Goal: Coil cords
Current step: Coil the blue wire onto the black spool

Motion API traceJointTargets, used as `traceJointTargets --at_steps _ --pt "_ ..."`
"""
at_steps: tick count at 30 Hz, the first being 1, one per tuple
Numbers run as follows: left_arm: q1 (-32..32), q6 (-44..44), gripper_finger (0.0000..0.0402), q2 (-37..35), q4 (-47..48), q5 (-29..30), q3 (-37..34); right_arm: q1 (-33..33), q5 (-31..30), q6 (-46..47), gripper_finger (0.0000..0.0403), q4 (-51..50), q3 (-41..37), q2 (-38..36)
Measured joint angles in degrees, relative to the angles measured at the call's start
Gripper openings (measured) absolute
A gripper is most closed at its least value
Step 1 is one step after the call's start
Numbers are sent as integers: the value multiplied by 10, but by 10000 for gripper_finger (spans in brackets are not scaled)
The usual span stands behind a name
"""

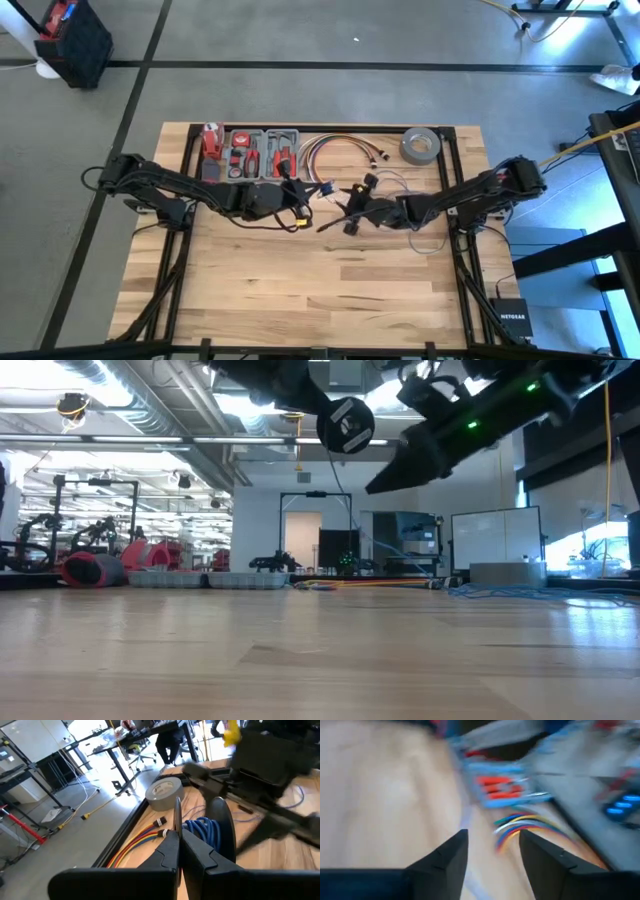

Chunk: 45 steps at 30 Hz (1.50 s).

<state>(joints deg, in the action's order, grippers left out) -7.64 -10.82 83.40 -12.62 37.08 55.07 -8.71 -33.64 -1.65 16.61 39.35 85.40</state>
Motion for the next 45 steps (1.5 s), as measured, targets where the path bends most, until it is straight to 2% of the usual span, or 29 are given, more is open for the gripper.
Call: traceJointTargets --at_steps 4,6,10,13,20,23,31,37,45 --pt "0 2 0 -1 2 0 0 0 139 -1 194 -85 0 -39" --pt "0 3 0 -1 3 0 0 0 168 3 195 -108 0 -52" --pt "0 6 0 -1 2 0 0 1 159 2 195 -121 -2 -59" --pt "0 6 0 -1 1 0 0 3 157 -3 195 -92 -27 -59" --pt "0 5 0 -1 0 0 0 41 168 -3 195 98 -137 -58" --pt "0 5 0 -1 0 0 0 57 167 -3 195 153 -157 -58" --pt "2 4 0 -1 0 0 0 61 149 -3 195 157 -159 -58" --pt "2 1 0 -1 0 0 0 61 68 1 195 168 -154 -58" --pt "2 -1 0 -1 0 0 0 61 140 14 195 165 -153 -58"
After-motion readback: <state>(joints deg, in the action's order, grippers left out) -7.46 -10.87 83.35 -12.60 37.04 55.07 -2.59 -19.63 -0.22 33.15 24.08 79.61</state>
